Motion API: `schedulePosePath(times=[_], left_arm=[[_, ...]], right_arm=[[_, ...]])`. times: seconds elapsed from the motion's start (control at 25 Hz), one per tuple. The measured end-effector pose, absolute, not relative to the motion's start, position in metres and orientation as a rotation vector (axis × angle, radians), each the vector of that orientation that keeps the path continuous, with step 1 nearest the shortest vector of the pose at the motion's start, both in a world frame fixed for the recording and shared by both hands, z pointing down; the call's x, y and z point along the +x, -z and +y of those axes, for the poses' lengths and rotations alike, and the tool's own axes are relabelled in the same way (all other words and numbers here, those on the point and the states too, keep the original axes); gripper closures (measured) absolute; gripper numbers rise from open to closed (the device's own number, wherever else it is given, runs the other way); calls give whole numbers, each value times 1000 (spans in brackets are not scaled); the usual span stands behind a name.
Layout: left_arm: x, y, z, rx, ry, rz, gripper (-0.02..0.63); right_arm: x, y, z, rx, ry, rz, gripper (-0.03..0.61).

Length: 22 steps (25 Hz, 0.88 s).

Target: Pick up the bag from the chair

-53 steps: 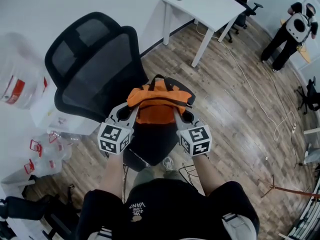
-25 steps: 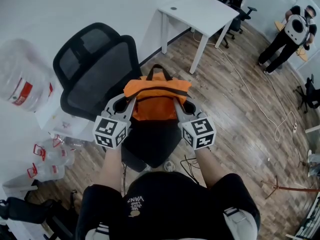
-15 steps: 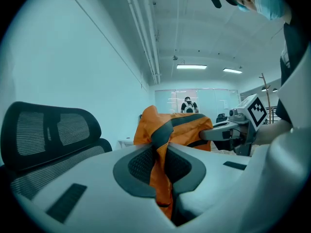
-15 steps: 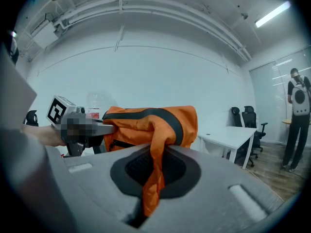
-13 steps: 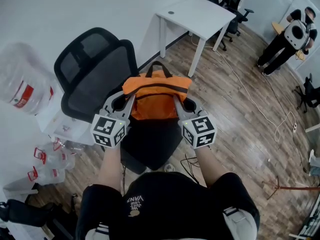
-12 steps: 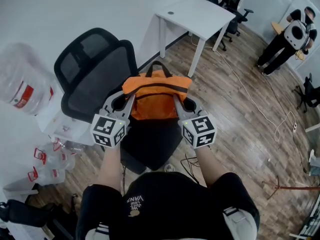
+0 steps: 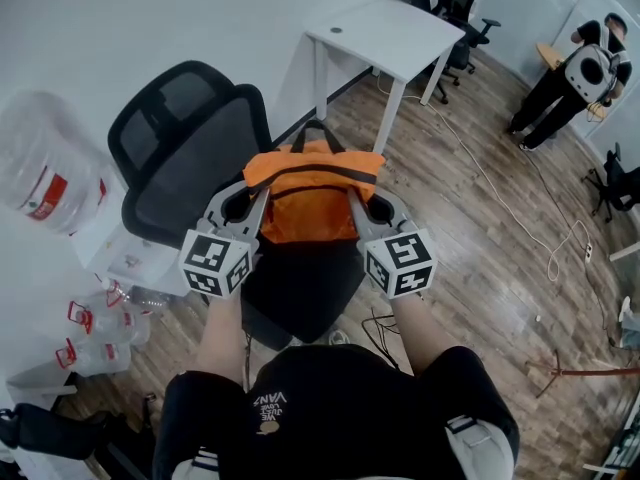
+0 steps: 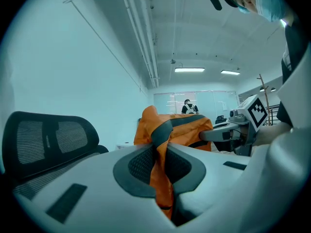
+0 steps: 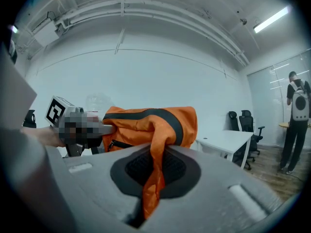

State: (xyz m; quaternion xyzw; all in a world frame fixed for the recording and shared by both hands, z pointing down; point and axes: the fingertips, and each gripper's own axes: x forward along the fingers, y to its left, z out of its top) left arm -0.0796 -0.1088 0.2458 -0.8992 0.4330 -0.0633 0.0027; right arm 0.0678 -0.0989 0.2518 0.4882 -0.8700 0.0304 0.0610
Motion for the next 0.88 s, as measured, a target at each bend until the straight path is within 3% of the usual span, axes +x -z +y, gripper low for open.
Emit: schedulePosePath(times=[0.88], left_arm=[[-78, -233, -106, -2803, 187, 1331, 577]], right_arm=[[69, -241, -94, 1497, -55, -2640, 575]])
